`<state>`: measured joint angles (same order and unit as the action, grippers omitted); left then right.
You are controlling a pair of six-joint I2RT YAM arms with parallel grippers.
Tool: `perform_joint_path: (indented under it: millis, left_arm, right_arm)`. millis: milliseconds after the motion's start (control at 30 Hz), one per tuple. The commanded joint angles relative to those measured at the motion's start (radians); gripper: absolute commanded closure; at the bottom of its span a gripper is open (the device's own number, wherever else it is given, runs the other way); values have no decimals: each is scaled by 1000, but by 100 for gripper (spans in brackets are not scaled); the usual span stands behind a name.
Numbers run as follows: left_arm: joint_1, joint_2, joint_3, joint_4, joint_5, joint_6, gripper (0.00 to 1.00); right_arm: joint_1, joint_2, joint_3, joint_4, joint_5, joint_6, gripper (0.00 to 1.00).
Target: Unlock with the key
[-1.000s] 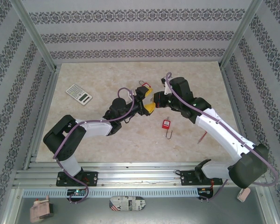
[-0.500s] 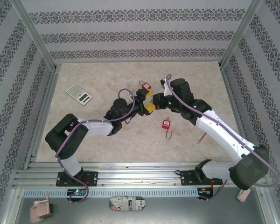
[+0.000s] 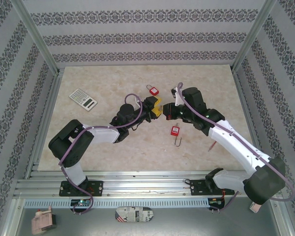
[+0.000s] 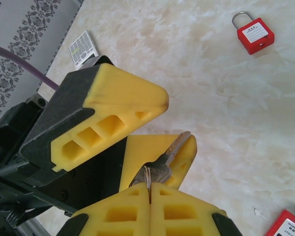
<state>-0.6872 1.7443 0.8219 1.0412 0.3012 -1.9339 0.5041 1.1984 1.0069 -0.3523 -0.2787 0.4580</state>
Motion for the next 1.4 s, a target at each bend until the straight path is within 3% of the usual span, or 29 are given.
perform_joint_path:
  millis: [0, 233, 467, 633, 800, 833, 900, 967, 1100, 1233, 1367]
  left_arm:
    - [-2, 1, 7, 49, -14, 32, 58]
    - [2, 11, 8, 54, -14, 44, 72]
    - [11, 5, -6, 44, -14, 63, 100]
    - [24, -24, -31, 20, -25, 106, 100]
    - [42, -92, -53, -39, -56, 234, 100]
    - [48, -113, -55, -53, -64, 277, 100]
    - [54, -174, -71, -102, -102, 399, 100]
    - [58, -242, -80, -126, -132, 558, 100]
    - [54, -363, -95, -168, -170, 837, 100]
    - [52, -371, -118, -78, -140, 922, 100]
    - [47, -350, -131, -1, -118, 942, 100]
  right_arm:
    - [-19, -25, -23, 16, -23, -2, 100]
    - [-38, -32, -33, 33, -53, 6, 100]
    - [-57, -29, -51, 59, -89, 18, 100]
    - [-70, -30, -56, 65, -107, 21, 100]
    - [-76, -51, -76, 96, -126, 47, 100]
    - [-75, -58, -85, 110, -127, 59, 93]
    - [-79, -85, -110, 155, -133, 111, 61]
    - [-79, -112, -145, 219, -142, 173, 48]
    - [-81, -167, -210, 362, -172, 301, 40]
    - [-76, -139, -258, 607, -284, 454, 38]
    - [-45, -99, -268, 755, -298, 503, 38]
